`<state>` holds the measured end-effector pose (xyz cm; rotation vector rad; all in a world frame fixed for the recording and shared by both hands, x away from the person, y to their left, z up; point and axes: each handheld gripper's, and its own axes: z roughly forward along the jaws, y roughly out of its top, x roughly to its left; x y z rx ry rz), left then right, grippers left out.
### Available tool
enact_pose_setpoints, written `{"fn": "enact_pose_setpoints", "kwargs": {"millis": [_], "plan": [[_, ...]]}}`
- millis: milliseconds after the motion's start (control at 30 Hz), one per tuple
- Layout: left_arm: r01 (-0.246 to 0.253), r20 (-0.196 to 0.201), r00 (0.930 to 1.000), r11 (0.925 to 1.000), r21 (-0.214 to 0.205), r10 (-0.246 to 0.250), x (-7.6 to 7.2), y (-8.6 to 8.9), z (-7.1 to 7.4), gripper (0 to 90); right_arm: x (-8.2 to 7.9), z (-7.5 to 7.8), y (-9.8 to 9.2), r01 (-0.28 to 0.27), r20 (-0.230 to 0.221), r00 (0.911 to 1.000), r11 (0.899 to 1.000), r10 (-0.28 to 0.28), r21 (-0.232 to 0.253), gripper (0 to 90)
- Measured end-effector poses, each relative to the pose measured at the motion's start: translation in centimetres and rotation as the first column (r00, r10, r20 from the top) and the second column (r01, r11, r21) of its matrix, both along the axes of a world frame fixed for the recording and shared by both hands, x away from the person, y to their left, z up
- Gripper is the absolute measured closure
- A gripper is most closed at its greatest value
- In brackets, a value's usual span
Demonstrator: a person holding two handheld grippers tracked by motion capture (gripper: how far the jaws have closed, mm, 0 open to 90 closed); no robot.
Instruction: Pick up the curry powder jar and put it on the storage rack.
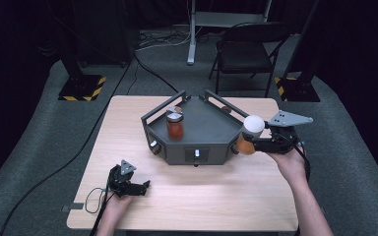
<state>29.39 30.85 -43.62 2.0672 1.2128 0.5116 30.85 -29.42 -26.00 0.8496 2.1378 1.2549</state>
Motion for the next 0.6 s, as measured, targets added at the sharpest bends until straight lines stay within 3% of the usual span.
{"fn": "enact_pose_setpoints", "kwargs": {"millis": [600], "plan": [[0.002,0.000,1.0000,1.0000,0.000,-0.002,0.0,0.0,0.0,0.3,1.5,2.0,2.2,0.000,0.028,0.9996,1.000,0.000,-0.001,33.0]]}}
